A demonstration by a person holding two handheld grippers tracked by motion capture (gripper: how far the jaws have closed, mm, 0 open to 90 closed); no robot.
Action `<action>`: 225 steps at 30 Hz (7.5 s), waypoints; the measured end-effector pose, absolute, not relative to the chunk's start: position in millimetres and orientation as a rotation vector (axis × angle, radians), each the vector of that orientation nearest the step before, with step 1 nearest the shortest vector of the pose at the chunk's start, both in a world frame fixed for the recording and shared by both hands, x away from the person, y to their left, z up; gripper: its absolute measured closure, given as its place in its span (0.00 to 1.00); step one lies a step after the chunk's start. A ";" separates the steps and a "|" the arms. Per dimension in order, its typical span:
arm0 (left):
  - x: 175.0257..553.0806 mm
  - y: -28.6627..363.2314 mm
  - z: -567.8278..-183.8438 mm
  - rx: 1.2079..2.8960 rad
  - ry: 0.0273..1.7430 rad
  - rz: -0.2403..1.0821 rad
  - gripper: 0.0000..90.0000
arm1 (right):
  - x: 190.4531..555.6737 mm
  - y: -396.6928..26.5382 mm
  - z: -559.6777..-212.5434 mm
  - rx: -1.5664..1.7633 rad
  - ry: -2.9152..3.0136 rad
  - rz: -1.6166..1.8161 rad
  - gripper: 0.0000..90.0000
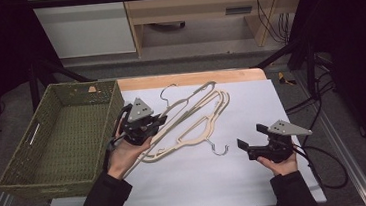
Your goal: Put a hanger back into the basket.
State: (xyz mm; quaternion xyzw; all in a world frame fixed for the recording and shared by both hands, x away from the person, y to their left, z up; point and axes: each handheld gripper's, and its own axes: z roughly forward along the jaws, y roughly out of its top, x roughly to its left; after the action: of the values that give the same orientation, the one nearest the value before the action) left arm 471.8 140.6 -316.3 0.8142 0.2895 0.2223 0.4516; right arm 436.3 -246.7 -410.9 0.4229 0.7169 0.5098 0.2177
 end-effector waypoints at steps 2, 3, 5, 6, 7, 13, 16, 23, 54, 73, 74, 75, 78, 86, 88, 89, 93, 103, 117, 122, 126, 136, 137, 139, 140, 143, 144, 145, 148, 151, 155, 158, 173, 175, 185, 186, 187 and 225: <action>467.2 145.3 -311.7 2.007 0.709 0.546 0.95 | 436.2 -246.8 -410.8 1.163 1.988 1.412 0.09; 464.8 148.0 -309.2 2.005 0.704 0.549 0.95 | 436.1 -246.9 -410.8 1.162 1.986 1.410 0.09; 460.2 153.6 -304.0 2.005 0.698 0.558 0.95 | 436.4 -247.1 -410.8 1.157 1.985 1.410 0.09; 458.5 157.2 -301.1 2.006 0.692 0.565 0.95 | 436.2 -247.1 -410.5 1.159 1.983 1.410 0.09; 457.1 161.2 -297.9 2.009 0.686 0.566 0.95 | 436.2 -246.9 -410.5 1.160 1.981 1.414 0.09; 451.6 185.6 -278.5 1.961 0.678 0.565 0.95 | 436.0 -247.3 -410.1 1.168 1.985 1.418 0.09; 449.3 197.9 -268.8 1.946 0.682 0.584 0.95 | 436.3 -247.3 -410.1 1.167 1.985 1.419 0.08; 444.4 235.0 -252.7 1.941 0.697 0.657 0.95 | 436.6 -247.3 -410.3 1.158 1.992 1.411 0.08; 489.5 375.2 -277.0 1.926 0.877 0.700 0.95 | 437.6 -246.5 -411.5 1.152 2.001 1.391 0.06; 508.2 417.6 -314.8 1.896 1.024 0.660 0.95 | 439.8 -243.0 -415.2 1.155 2.019 1.362 0.06; 508.0 418.3 -317.0 1.893 1.030 0.653 0.95 | 439.7 -243.1 -415.3 1.155 2.022 1.360 0.06; 507.7 419.3 -318.5 1.899 1.033 0.648 0.95 | 439.8 -242.8 -415.5 1.153 2.023 1.362 0.06; 505.9 422.6 -320.8 1.903 1.040 0.636 0.95 | 440.1 -242.6 -416.0 1.150 2.025 1.356 0.06; 504.6 424.3 -329.3 1.934 1.071 0.608 0.95 | 440.4 -241.1 -417.1 1.161 2.027 1.350 0.06; 506.7 422.8 -334.0 1.945 1.083 0.596 0.95 | 440.6 -240.9 -417.4 1.158 2.030 1.347 0.06; 508.0 422.0 -337.9 1.952 1.093 0.592 0.95 | 440.5 -240.9 -417.4 1.159 2.030 1.346 0.06; 511.6 423.0 -354.4 1.954 1.139 0.576 0.95 | 440.3 -241.4 -417.0 1.160 2.025 1.349 0.06; 517.2 418.9 -373.9 1.952 1.216 0.588 0.93 | 440.9 -240.5 -418.1 1.157 2.034 1.342 0.06; 522.9 433.1 -383.8 1.962 1.459 0.664 0.88 | 441.4 -238.9 -419.3 1.164 2.038 1.338 0.06; 524.5 437.6 -389.3 1.974 1.508 0.677 0.88 | 441.9 -238.5 -420.1 1.154 2.041 1.335 0.06; 527.6 438.2 -391.6 1.962 1.558 0.677 0.88 | 442.0 -238.5 -420.5 1.152 2.047 1.331 0.06; 533.6 440.1 -400.9 1.989 1.695 0.665 0.85 | 441.6 -238.2 -420.1 1.155 2.042 1.336 0.06; 533.5 440.6 -401.3 1.990 1.706 0.653 0.85 | 441.7 -238.4 -420.0 1.152 2.042 1.337 0.06; 533.7 441.5 -401.4 1.987 1.716 0.648 0.85 | 441.6 -238.6 -419.7 1.152 2.041 1.338 0.06; 534.0 441.5 -402.2 1.982 1.725 0.643 0.85 | 441.5 -238.6 -419.7 1.150 2.042 1.341 0.06; 535.0 441.5 -404.8 1.992 1.754 0.626 0.83 | 441.1 -238.7 -419.4 1.151 2.044 1.345 0.06; 535.2 441.7 -405.4 1.997 1.759 0.624 0.82 | 441.2 -238.5 -419.4 1.153 2.042 1.345 0.06; 535.1 442.0 -405.7 1.999 1.763 0.622 0.82 | 441.2 -238.6 -419.4 1.153 2.041 1.344 0.06; 534.0 442.0 -405.1 1.994 1.767 0.610 0.81 | 440.9 -238.6 -419.2 1.155 2.038 1.344 0.06; 532.5 442.0 -403.7 1.989 1.766 0.605 0.75 | 440.6 -238.9 -418.7 1.155 2.037 1.349 0.06; 528.3 442.5 -396.8 1.962 1.749 0.612 0.68 | 440.3 -239.7 -417.7 1.154 2.031 1.356 0.06; 523.5 440.7 -387.3 1.955 1.721 0.648 0.63 | 439.5 -240.8 -417.0 1.156 2.032 1.351 0.06; 486.2 393.2 -336.4 1.785 1.325 0.735 0.34 | 437.4 -245.7 -412.3 1.145 2.001 1.383 0.06; 481.8 383.6 -330.4 1.779 1.266 0.737 0.29 | 437.5 -245.7 -412.1 1.148 1.994 1.385 0.06; 460.0 317.9 -312.6 1.732 1.011 0.701 0.13 | 437.1 -245.6 -411.8 1.138 1.987 1.406 0.07; 458.2 310.6 -312.8 1.730 0.987 0.689 0.12 | 437.1 -245.8 -411.7 1.137 1.986 1.405 0.07; 456.7 303.4 -313.0 1.737 0.967 0.677 0.12 | 437.0 -245.8 -411.6 1.138 1.984 1.407 0.07; 442.9 194.1 -408.1 1.892 0.789 0.429 0.10 | 458.2 -197.0 -413.6 1.137 2.104 1.365 0.15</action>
State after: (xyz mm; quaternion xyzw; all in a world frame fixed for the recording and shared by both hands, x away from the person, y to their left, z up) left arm 442.9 194.1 -408.1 0.7823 0.3264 0.1775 0.5001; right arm 458.2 -197.0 -413.6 0.4053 0.7496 0.4865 0.1927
